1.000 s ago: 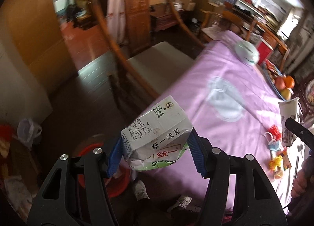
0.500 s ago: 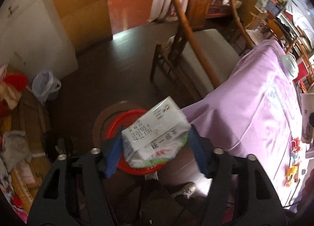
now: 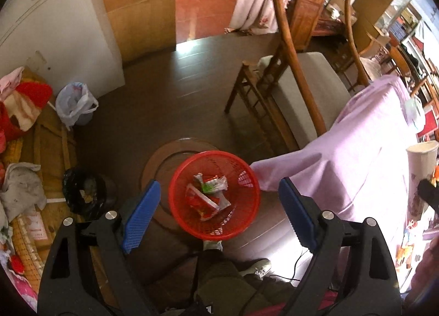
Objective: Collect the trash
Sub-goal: 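Open the left tool over the wastebasket while the right tool releases the paper cup, then move both open tools back toward the trash on the table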
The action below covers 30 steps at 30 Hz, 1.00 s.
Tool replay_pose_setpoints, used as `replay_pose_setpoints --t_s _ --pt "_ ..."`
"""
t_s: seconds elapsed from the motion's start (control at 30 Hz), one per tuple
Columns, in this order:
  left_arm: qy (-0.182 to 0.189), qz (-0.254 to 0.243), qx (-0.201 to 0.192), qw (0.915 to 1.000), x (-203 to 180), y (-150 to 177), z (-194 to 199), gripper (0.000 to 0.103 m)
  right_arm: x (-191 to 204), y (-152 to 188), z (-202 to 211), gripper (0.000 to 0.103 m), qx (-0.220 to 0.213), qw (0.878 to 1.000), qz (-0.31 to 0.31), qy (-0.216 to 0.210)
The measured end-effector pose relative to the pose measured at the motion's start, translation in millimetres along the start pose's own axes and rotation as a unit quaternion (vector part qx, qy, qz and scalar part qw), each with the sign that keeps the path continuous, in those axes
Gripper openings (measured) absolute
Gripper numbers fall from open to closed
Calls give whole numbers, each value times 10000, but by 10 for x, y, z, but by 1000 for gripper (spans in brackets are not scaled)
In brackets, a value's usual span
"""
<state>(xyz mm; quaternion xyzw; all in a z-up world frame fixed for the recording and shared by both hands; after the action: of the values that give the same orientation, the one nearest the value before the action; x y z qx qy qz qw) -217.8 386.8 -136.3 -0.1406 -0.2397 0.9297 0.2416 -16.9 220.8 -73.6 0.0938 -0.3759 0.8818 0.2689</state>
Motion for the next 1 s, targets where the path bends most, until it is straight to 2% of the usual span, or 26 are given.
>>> replay_pose_setpoints --t_s 0.27,0.37,0.47,0.53,0.77,1.0 --pt "-234 366 -59 9990 313 41 97 85 526 -42 -284 76 315 9969 562 -444" --pt "-307 486 -75 9983 442 65 137 85 744 -62 -430 77 476 9932 737 -759" --pt "-392 526 -64 9978 525 92 158 85 900 -67 -558 86 625 9903 724 -1009" --pt "-415 534 -58 9977 556 94 158 85 940 -83 -580 87 646 9899 737 -1023" --pt "-289 453 -38 9986 451 23 100 85 688 -113 -483 87 502 9955 360 -722" --pt "40 -56 2 10000 24 -74 -10 85 218 -54 -217 87 211 9991 -193 -307"
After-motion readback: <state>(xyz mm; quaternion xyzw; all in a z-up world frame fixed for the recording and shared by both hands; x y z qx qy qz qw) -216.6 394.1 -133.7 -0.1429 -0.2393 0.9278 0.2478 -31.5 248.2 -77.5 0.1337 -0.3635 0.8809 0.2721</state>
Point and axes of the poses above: each gripper's, at about its wrist camera, not at the fingertips, and z roughly against the way its jaws point, x to its left, y to its underside, the point moved 4 cm from there along -z, roughly the way its jaws point, and after that the axes turned 11 degrees about -x, right-handed, at the moved point
